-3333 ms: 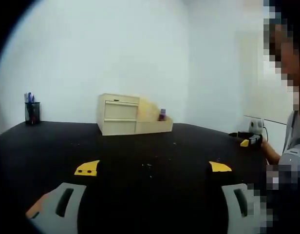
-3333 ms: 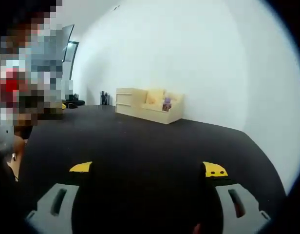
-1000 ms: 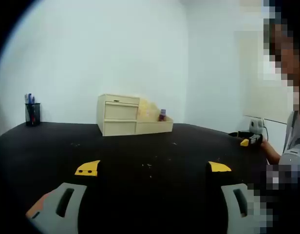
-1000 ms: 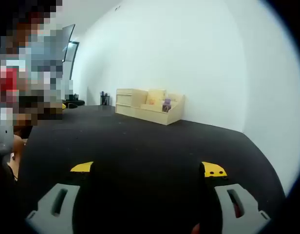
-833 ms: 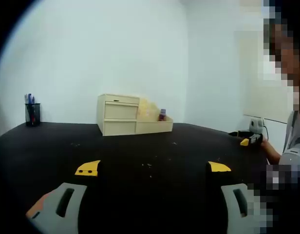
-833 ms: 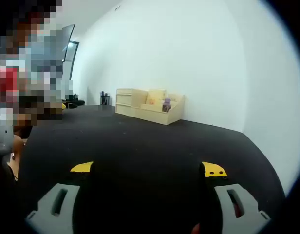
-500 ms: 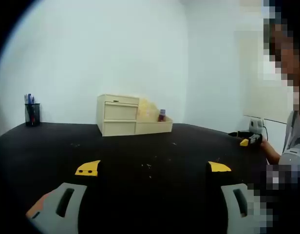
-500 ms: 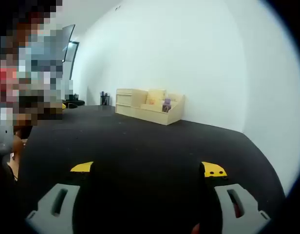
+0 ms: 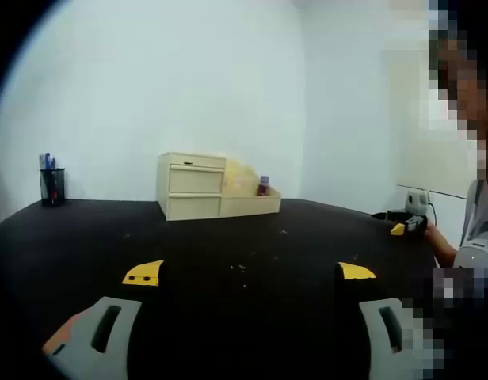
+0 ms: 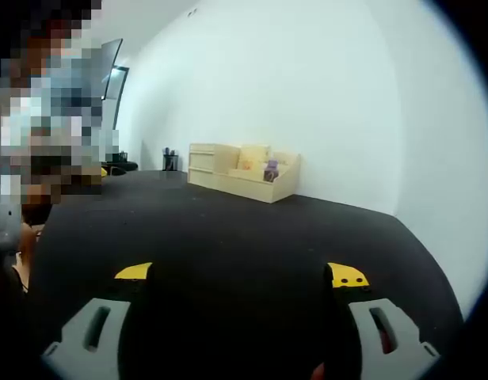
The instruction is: Open the drawer, pick up the cosmetic bottles from the table one by one, place them into the drawer, release the gripper, close the drawer, and move the gripper away
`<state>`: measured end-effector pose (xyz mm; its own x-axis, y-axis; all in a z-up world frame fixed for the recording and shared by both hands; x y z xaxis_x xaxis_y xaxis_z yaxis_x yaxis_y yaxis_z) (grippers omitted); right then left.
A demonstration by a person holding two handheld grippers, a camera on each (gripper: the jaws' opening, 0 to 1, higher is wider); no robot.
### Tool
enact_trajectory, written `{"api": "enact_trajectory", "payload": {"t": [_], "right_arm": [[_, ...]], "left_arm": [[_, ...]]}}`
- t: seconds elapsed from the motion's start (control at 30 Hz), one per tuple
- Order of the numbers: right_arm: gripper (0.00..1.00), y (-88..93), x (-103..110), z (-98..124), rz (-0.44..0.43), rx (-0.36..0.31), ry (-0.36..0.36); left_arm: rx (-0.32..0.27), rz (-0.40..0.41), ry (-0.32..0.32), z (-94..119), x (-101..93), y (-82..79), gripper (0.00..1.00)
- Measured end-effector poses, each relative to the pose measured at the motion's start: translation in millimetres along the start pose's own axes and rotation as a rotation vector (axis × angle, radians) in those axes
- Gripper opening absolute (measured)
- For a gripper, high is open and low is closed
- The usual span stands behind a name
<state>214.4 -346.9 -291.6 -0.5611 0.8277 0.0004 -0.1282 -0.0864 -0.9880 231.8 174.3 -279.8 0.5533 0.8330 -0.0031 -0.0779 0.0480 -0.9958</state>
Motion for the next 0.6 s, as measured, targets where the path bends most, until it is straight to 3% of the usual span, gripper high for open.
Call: {"api": "enact_trajectory", "payload": {"t": [0.6], "right_arm": [[0.80,0.5,0.2,0.1,0.003,0.003,0.001]], "left_arm": [[0.000,-0.002,0.000,0.2,1.0,-0.6,0.80]]}}
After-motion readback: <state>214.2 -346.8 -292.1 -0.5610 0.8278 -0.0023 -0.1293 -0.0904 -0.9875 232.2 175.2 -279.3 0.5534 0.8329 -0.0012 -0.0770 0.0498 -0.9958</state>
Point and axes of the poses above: the point that each gripper's makers call its tool centre point, and the gripper's own axes: z roughly backward along the fingers, x roughly to its left, y roughly out of its underside, the point moved 6 cm from there along z, roughly backward along the fingers, and after that the axes turned 6 degrees about -z, right-handed, at the moved point
